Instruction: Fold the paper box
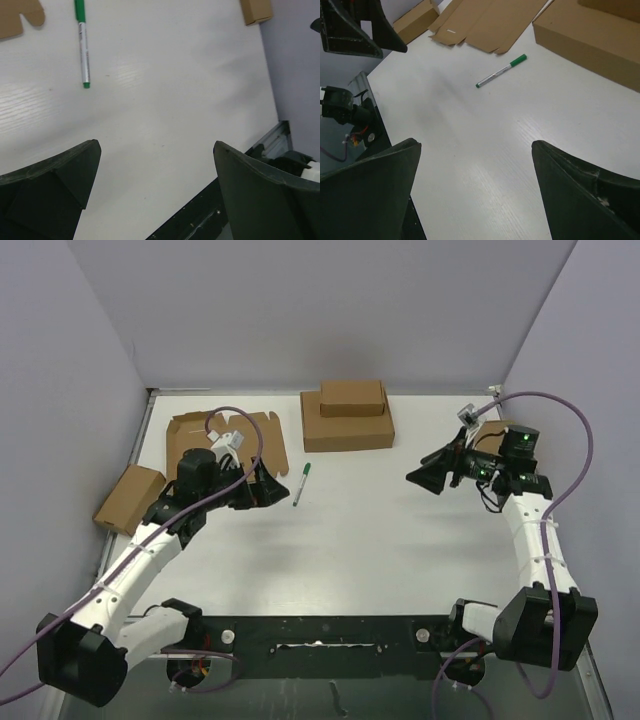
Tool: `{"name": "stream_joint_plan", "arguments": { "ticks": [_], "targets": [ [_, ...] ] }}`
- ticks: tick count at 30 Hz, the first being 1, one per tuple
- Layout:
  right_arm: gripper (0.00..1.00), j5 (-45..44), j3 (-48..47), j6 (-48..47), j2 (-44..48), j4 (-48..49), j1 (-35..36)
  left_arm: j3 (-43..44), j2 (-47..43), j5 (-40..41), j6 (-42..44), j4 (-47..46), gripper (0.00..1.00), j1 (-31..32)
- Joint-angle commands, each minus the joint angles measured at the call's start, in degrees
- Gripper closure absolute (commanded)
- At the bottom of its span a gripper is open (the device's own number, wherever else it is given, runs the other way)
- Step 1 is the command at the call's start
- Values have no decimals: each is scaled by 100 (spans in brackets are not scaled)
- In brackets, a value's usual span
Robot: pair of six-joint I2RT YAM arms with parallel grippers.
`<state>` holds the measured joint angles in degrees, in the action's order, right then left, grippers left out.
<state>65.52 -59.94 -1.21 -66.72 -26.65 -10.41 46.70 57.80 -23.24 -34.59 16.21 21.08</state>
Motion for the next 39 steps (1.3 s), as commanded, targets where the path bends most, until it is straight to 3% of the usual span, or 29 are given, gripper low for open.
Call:
{"name": "stream_joint_plan", "arguments": {
  "ticks": [1, 7, 14, 22, 32, 39],
  "targets": [
    [2, 1045, 560, -101, -318, 1164, -39, 449, 390, 641, 850, 479, 2, 15],
    [2, 1065, 799, -1018, -514, 820, -48, 952, 1149, 2082, 2287, 1432, 2, -23],
    [2, 971, 704, -1217, -543, 511, -25, 1571, 2430, 3377, 3011, 1864, 7, -112],
    [2, 867, 703, -1240, -456, 468, -29, 2255, 3549, 3872, 3503, 1903, 34, -302],
    [2, 841, 708, -1241, -484, 451, -31, 2590, 4499, 4315, 3862, 1824, 45, -304],
    [2, 831, 708, -1268, -477, 433, -31, 2293, 4442, 4735, 4026, 1828, 46, -306]
  ]
}}
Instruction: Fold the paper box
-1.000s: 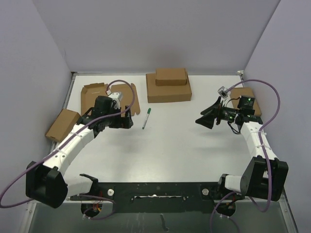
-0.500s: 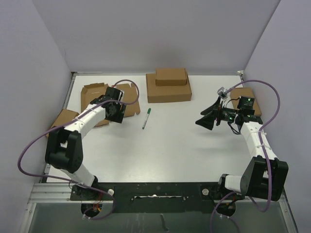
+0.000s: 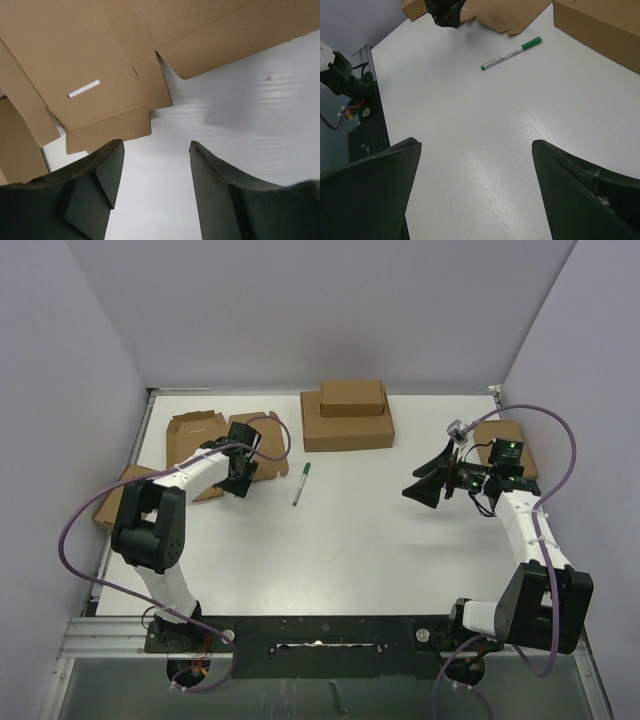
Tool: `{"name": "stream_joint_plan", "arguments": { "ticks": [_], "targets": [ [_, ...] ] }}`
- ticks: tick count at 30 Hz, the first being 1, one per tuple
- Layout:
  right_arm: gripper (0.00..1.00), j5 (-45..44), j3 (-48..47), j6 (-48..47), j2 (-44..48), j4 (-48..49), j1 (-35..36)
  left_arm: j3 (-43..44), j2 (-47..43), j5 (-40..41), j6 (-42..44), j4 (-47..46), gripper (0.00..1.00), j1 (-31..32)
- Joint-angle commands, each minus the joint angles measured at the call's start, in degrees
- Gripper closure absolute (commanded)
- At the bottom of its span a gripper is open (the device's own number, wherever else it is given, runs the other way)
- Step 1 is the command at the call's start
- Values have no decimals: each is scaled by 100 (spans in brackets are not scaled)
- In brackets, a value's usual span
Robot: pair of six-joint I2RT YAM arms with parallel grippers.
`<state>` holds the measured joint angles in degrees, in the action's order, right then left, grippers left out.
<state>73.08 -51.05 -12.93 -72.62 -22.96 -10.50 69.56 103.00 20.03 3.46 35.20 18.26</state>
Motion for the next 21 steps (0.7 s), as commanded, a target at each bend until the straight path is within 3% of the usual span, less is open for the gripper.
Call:
{"name": "stream_joint_plan", "arguments": {
  "ticks": [1, 12, 21],
  "targets": [
    [2, 75, -186, -96, 116, 54, -22, -106, -138, 458, 308, -139, 46, -24],
    [2, 108, -178, -113, 86, 55, -18, -53, 141, 756, 666, -271, 51, -217],
    [2, 136, -186, -114, 61, 55, -22, 170, 440, 442, 639, -216, 57, -473]
  ]
}}
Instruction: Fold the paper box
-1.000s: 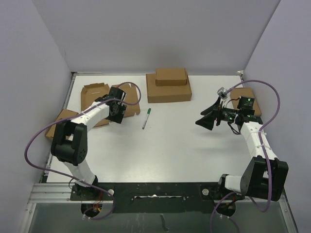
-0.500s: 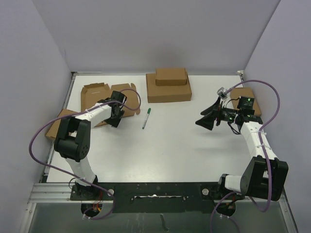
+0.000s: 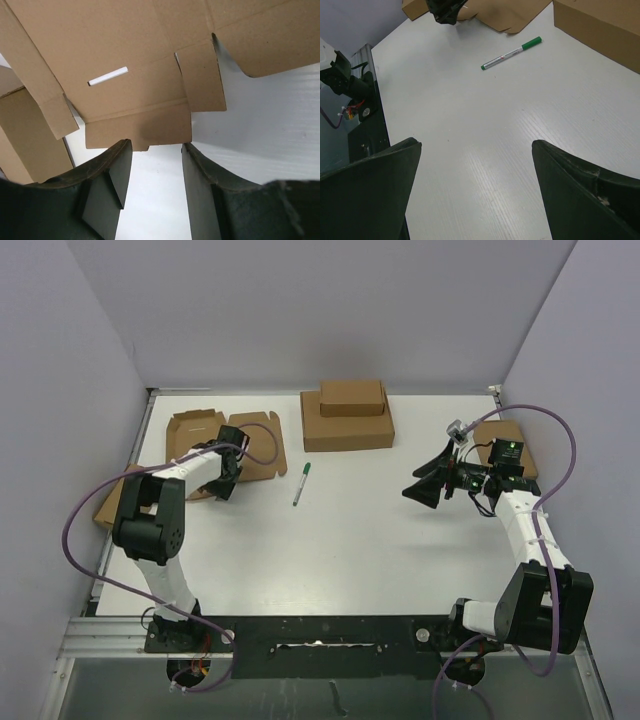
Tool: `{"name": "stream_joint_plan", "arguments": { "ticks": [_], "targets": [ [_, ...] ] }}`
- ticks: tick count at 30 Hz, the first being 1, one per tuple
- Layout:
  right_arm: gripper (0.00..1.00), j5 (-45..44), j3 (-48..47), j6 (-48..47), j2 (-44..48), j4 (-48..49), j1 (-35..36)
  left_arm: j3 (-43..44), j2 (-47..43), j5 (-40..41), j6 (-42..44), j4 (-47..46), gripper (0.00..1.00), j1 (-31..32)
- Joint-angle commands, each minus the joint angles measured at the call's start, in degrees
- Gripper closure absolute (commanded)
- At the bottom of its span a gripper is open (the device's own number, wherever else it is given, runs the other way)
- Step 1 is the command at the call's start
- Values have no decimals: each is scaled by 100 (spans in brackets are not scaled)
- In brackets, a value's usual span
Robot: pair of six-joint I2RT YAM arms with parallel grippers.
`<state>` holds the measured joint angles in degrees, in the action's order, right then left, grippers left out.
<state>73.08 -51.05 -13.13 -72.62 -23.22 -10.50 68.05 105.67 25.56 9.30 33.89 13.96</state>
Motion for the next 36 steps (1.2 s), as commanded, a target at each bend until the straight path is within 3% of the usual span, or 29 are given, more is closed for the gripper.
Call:
{"name": "stream_joint_plan", "arguments": {
  "ticks": [1, 9, 21, 30, 36],
  "targets": [
    [2, 136, -186, -94, 59, 81, -22, 329, 212, -120, 62, -97, 57, -42],
    [2, 143, -204, -120, 72, 42, -19, 500, 490, -130, 161, -147, 58, -56],
    [2, 180, -220, -153, 77, 12, -20, 407, 200, -50, 385, -292, 93, 196],
    [2, 200, -222, -181, 99, -7, -26, 94, -549, 130, 604, -412, 100, 763],
    [2, 207, -222, -186, 70, -7, -24, 160, -1053, -138, 28, 427, 100, 1155]
  ]
}}
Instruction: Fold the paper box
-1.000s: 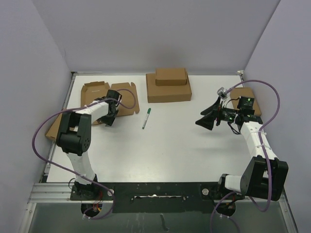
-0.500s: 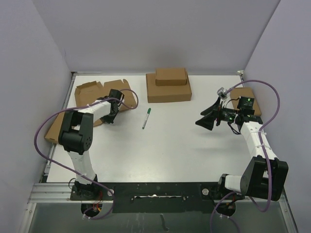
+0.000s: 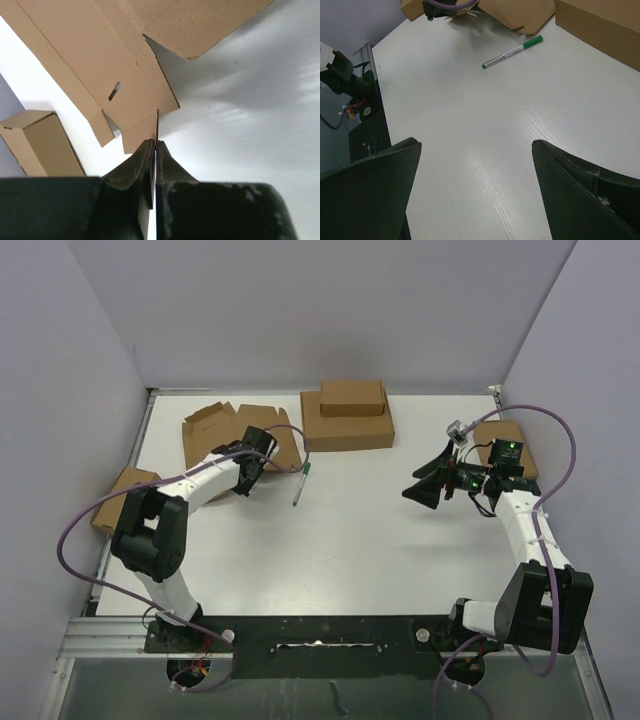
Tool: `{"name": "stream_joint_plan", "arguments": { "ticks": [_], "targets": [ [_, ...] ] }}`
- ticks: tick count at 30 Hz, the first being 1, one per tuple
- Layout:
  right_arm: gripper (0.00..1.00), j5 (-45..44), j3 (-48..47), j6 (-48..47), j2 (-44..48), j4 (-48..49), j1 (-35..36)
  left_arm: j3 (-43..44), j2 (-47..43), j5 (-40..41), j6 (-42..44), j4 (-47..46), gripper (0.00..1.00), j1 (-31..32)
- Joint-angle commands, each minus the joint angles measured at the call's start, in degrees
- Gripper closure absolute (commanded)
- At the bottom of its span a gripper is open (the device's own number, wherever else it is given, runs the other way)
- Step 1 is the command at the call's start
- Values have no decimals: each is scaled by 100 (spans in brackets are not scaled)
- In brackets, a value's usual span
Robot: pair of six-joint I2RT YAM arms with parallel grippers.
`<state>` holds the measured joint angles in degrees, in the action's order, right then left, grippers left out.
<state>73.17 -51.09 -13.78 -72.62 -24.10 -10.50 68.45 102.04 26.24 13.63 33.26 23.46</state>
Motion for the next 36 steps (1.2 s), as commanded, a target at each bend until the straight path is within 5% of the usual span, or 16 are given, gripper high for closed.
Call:
{"name": "stream_joint_plan", "arguments": {
  "ticks": [1, 17, 36],
  "targets": [
    [2, 198, -217, -117, 68, 85, -22, 104, -800, -305, -558, 618, 100, 268],
    [2, 189, -191, -121, -47, 102, -10, -319, -1794, -1485, -2707, 1984, 100, 1491],
    [2, 154, -145, -63, -223, 169, -4, -643, -2406, -3245, -4529, 1447, 100, 2371]
  ]
}}
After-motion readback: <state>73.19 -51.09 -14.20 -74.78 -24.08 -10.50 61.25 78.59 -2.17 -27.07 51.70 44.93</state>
